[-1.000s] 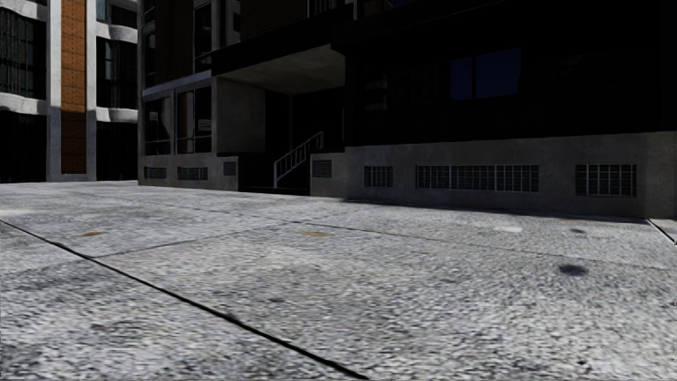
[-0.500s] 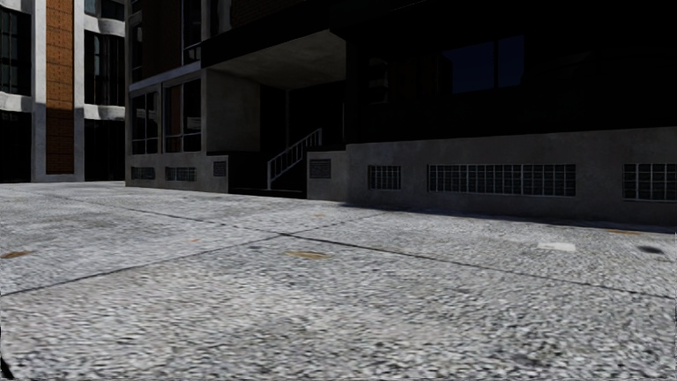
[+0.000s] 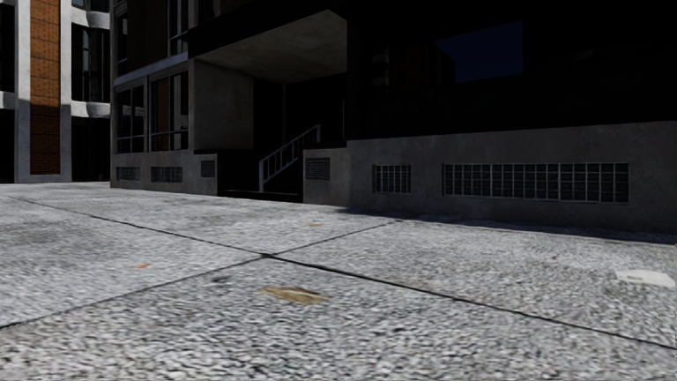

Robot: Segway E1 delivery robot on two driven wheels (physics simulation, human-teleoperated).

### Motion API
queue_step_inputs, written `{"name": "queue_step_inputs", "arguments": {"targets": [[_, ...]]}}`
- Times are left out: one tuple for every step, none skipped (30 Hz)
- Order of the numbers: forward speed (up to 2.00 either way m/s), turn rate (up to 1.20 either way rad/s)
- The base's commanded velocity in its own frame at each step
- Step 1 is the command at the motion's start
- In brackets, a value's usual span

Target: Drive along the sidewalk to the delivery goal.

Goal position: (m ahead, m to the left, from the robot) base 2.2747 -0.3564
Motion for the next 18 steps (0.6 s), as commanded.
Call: {"name": "queue_step_inputs", "arguments": {"targets": [[2.00,0.00],[2.00,0.00],[2.00,0.00],[2.00,0.00],[2.00,0.00],[2.00,0.00],[2.00,0.00],[2.00,0.00],[2.00,0.00],[2.00,0.00],[2.00,0.00],[2.00,0.00],[2.00,0.00],[2.00,0.00],[2.00,0.00],[2.00,0.00],[2.00,0.00],[2.00,0.00]]}}
